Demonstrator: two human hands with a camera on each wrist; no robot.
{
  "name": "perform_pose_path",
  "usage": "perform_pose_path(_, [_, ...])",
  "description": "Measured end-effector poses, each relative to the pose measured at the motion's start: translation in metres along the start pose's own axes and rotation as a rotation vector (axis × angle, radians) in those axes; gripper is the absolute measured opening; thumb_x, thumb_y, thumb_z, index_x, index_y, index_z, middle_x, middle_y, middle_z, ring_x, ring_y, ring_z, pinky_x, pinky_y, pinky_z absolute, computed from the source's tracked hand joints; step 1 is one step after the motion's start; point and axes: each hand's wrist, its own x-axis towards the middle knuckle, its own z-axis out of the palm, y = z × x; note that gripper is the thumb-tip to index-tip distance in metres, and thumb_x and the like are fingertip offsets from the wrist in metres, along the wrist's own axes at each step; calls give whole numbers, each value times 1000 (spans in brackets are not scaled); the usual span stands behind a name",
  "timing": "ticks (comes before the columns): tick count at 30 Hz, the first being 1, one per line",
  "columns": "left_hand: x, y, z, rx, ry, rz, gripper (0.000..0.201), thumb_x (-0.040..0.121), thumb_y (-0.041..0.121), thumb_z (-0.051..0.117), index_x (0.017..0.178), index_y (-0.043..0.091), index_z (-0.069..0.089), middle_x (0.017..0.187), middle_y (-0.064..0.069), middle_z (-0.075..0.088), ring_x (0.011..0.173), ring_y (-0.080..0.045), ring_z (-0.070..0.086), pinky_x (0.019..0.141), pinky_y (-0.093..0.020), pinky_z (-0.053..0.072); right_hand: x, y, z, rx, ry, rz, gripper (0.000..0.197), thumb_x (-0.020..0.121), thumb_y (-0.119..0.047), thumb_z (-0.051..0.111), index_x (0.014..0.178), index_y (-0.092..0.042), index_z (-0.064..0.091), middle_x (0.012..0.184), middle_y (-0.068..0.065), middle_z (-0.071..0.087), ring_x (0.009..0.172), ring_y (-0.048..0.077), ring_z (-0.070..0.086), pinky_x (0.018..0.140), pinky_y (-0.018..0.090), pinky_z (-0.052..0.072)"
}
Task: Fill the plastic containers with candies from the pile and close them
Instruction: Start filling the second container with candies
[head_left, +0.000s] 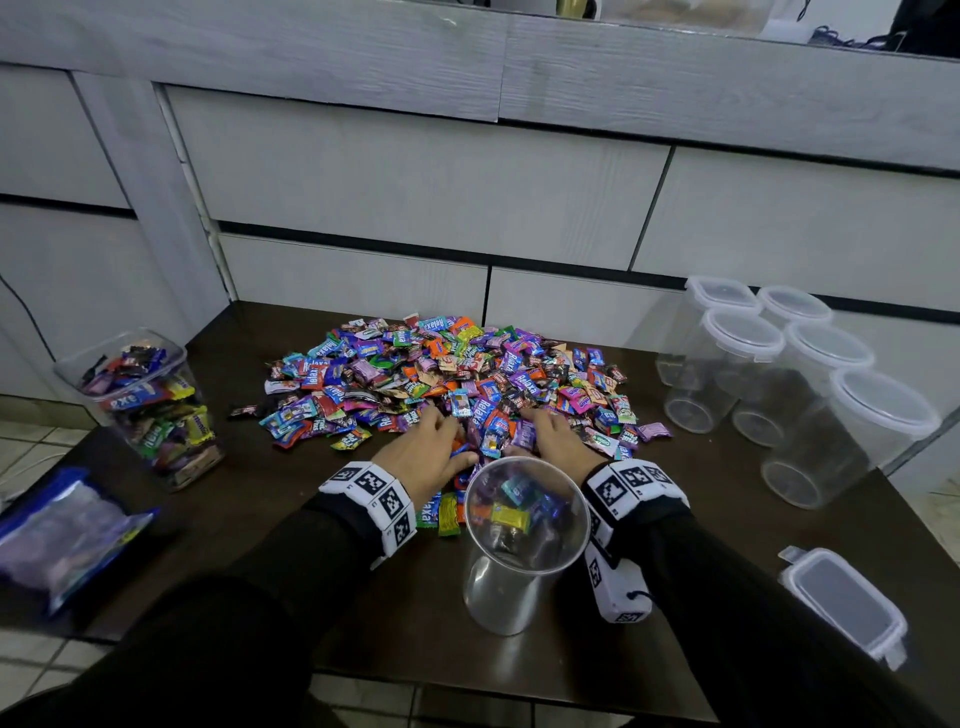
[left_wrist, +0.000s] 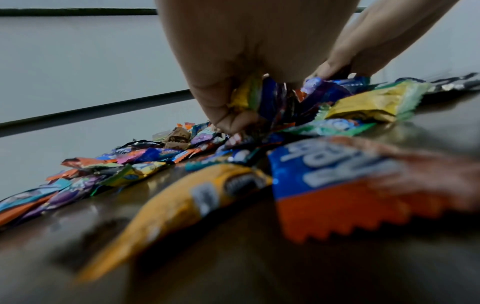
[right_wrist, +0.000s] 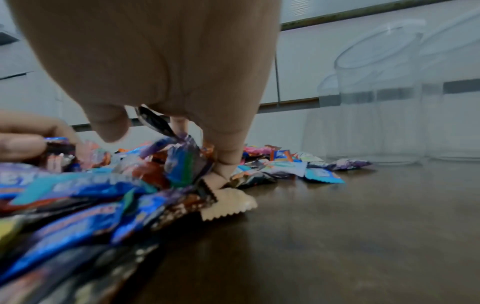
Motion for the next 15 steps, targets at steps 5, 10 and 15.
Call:
perform_pose_path(5, [5, 1, 10, 42, -82, 47, 68, 98, 53, 44, 153, 21, 19, 140, -12, 26, 122, -32, 46, 94, -38, 46, 6, -4, 15, -161, -50, -47, 94, 80, -42, 71, 151, -26, 13, 142, 21, 22, 134, 43, 24, 108, 53, 29])
perform_pose_path(10, [10, 10, 10, 125, -145, 6, 57, 101, 36, 47, 148, 15, 24, 142, -17, 29, 119, -36, 52, 87, -44, 50, 10, -5, 11, -139, -83, -84, 67, 85, -28, 67, 141, -20, 31, 137, 18, 29, 124, 39, 43, 102, 45, 40])
perform_pose_path(15, [5, 9, -2, 148, -54, 30, 39, 104, 39, 39, 134, 14, 36, 127, -12, 43, 92, -33, 62, 66, -38, 48, 3, 3, -3, -115, -11, -153, 51, 89, -20, 64, 134, -15, 41, 129, 18, 45, 115, 35, 51, 96, 38, 42])
